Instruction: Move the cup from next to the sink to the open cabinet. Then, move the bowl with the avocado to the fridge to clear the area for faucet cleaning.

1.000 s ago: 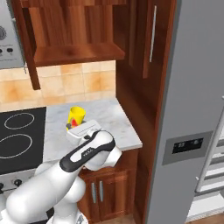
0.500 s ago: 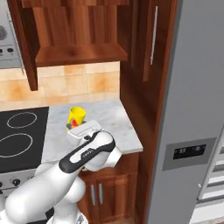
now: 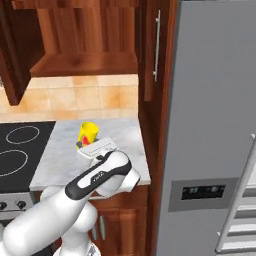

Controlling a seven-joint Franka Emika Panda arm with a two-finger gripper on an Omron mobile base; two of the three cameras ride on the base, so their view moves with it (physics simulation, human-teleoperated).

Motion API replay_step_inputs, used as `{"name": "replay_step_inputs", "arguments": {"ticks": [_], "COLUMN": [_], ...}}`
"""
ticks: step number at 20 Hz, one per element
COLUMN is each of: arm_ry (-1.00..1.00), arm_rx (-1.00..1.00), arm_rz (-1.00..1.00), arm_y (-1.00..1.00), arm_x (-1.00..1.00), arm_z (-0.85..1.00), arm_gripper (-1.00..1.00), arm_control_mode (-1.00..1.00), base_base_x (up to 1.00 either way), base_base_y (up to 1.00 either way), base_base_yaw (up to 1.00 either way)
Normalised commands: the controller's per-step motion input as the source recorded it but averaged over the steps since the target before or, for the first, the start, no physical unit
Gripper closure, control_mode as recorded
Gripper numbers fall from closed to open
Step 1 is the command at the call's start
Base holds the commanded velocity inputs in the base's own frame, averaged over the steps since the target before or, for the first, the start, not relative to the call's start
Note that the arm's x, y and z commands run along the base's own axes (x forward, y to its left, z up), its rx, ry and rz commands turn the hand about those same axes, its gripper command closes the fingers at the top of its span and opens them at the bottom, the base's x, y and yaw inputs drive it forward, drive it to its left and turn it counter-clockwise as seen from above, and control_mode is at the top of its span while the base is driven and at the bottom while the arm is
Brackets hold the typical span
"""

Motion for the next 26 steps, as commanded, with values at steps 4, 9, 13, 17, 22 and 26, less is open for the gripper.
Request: {"name": "replay_step_inputs", "arguments": {"ticks": [4,9,13,17,22,26], "arm_ry": [0.00,0.00,0.00,0.00,0.00,0.00], "arm_rx": [0.00,0.00,0.00,0.00,0.00,0.00], "arm_rz": [0.00,0.00,0.00,0.00,0.00,0.00], "arm_y": [0.00,0.00,0.00,0.00,0.00,0.00], "arm_x": [0.00,0.00,0.00,0.00,0.00,0.00], "arm_z": [0.00,0.00,0.00,0.00,0.00,0.00], "arm_gripper": [1.00,1.00,1.00,1.00,1.00,1.00], "arm_control_mode": [1.00,1.00,1.00,1.00,1.00,1.00], "base_base_x": [0.30,0.04,0.01,0.14,0.38,0.53], "base_base_y": [-0.73,0.03,0.06,0.28,0.65,0.20], "base_base_yaw": [0.31,0.36,0.31,0.07,0.00,-0.14]}}
